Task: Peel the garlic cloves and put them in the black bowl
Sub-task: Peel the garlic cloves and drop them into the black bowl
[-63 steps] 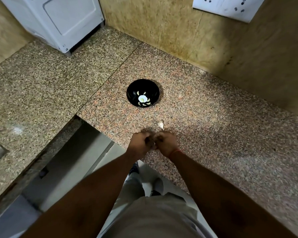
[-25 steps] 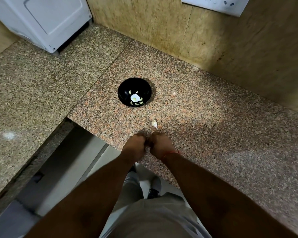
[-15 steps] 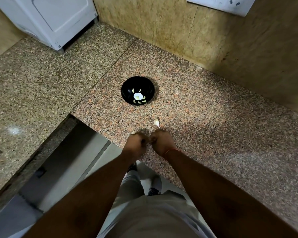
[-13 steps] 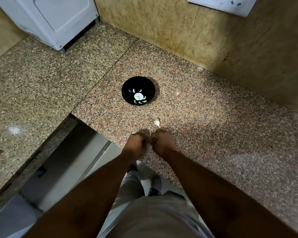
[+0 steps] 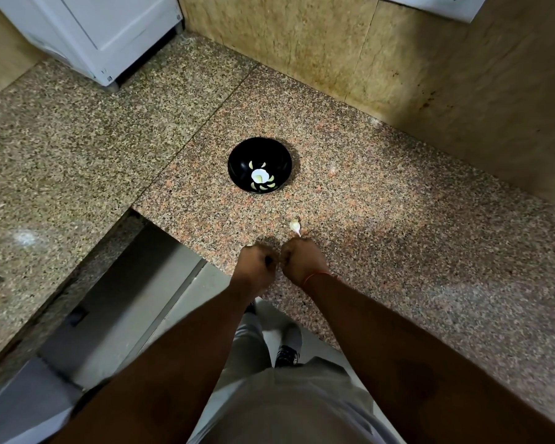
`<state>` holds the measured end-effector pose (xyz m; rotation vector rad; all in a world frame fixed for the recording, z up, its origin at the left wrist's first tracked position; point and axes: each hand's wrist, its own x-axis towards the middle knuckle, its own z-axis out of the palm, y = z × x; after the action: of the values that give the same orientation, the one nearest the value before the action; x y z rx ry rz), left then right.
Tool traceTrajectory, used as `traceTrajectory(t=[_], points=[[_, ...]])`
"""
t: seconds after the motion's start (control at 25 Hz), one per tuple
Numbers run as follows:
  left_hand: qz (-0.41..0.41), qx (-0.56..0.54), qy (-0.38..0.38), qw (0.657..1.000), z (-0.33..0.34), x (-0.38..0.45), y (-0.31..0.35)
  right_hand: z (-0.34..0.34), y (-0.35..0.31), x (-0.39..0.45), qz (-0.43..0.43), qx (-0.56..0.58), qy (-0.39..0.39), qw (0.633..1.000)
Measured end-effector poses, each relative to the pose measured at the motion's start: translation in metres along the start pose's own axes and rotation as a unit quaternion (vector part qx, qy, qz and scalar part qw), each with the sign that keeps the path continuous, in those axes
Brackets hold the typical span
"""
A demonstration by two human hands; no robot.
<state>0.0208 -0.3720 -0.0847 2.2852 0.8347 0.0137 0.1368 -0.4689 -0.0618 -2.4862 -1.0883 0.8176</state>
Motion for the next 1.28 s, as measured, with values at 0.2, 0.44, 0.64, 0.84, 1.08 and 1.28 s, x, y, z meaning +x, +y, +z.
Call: traceTrajectory(t=[0.2, 0.44, 0.64, 0.84, 1.08, 1.28], points=[[-0.023, 0.036, -0.008, 0.999, 0.002, -0.003, 0.009, 0.001, -0.001, 0.0, -0.004, 0.001, 0.012, 1.0], [-0.026, 0.002, -0.031, 0.999, -0.01, 0.0, 0.013, 0.0, 0.006, 0.001, 0.015, 0.06, 0.008, 0.998], [-0.054, -0.068, -0.064, 0.994, -0.018, -0.004, 0.015, 0.006, 0.005, -0.004, 0.13, 0.344, -0.009, 0.93], [-0.096, -0.118, -0.084, 0.985, -0.033, -0.006, 0.019, 0.006, 0.001, -0.012, 0.154, 0.463, -0.008, 0.873], [-0.184, -0.252, -0.092, 0.946, -0.045, -0.012, 0.024, -0.003, -0.001, -0.015, 0.147, 0.493, -0.031, 0.857], [-0.175, -0.254, -0.101, 0.946, -0.047, -0.013, 0.026, 0.001, 0.004, -0.01, 0.134, 0.503, -0.024, 0.853]])
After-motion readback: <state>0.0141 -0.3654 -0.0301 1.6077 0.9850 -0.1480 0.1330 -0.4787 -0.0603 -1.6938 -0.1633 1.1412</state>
